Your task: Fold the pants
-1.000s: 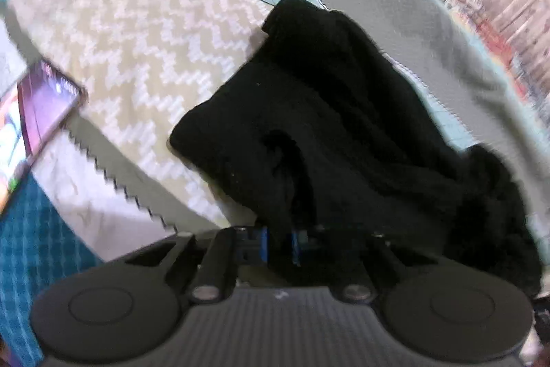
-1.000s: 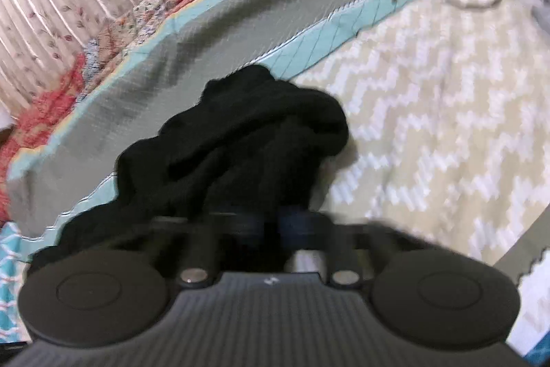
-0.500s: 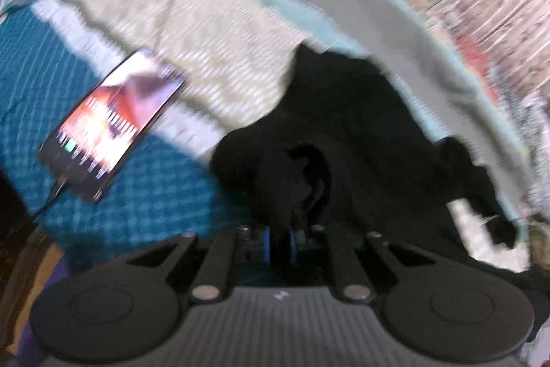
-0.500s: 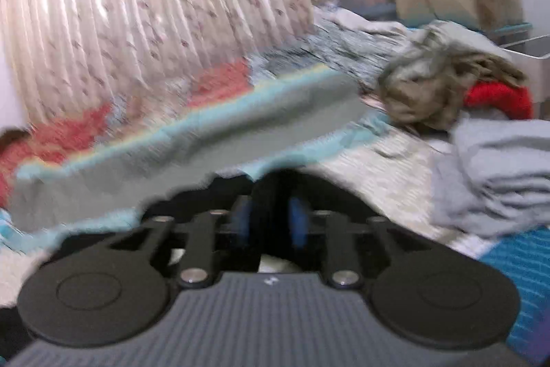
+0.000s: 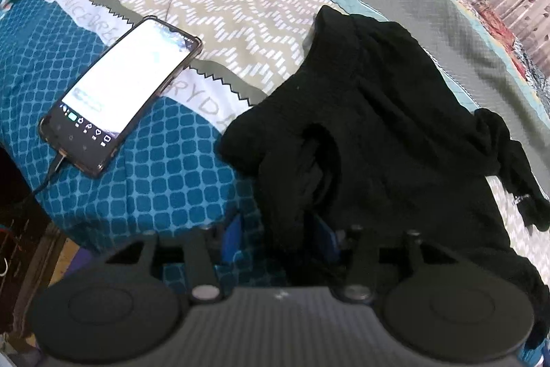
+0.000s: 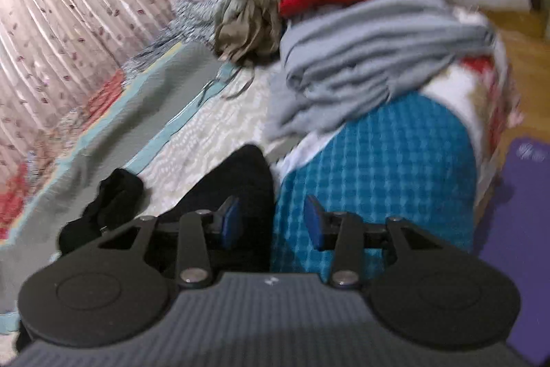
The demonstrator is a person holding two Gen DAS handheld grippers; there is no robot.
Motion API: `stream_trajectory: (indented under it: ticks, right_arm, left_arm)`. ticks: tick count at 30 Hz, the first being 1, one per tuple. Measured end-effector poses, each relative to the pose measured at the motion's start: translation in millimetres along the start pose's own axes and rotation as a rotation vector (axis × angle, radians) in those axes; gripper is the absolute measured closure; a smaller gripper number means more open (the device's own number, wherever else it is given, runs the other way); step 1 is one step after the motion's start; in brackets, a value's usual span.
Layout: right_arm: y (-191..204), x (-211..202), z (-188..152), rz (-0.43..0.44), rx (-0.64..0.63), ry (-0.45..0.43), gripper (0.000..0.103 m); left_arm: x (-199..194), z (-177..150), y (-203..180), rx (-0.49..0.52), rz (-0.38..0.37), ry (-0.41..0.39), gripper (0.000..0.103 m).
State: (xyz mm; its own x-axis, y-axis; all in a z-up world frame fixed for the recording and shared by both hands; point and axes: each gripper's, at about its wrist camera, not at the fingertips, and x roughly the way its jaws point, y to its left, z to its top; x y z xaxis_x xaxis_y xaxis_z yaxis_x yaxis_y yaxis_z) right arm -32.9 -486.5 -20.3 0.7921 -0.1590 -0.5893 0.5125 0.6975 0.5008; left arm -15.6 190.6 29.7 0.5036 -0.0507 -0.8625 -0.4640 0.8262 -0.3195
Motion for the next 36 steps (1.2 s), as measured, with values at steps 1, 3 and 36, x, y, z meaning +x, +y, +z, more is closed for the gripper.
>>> stream_trajectory:
  ticks: [1,3,36]
  right_arm:
    - [0.7,4.0,-3.0,0.02,-0.001,0.03,0.058]
    - [5.3,17.8,-9.4,0.032,-0.025,0.091,0.058]
    - [45.1,-8.4,-13.5,0.064,-0.54,0.055,0.057]
  left_arm:
    - [-0.4,0.1,-0.6,-0.001,-0.002,-0.001,0.066]
    - [0.7,0.7,0.1,-0.012,-0.029,0.007,0.094]
    - [-31.9,23.1,37.3,-0.07,0.06,-0.063,0.084]
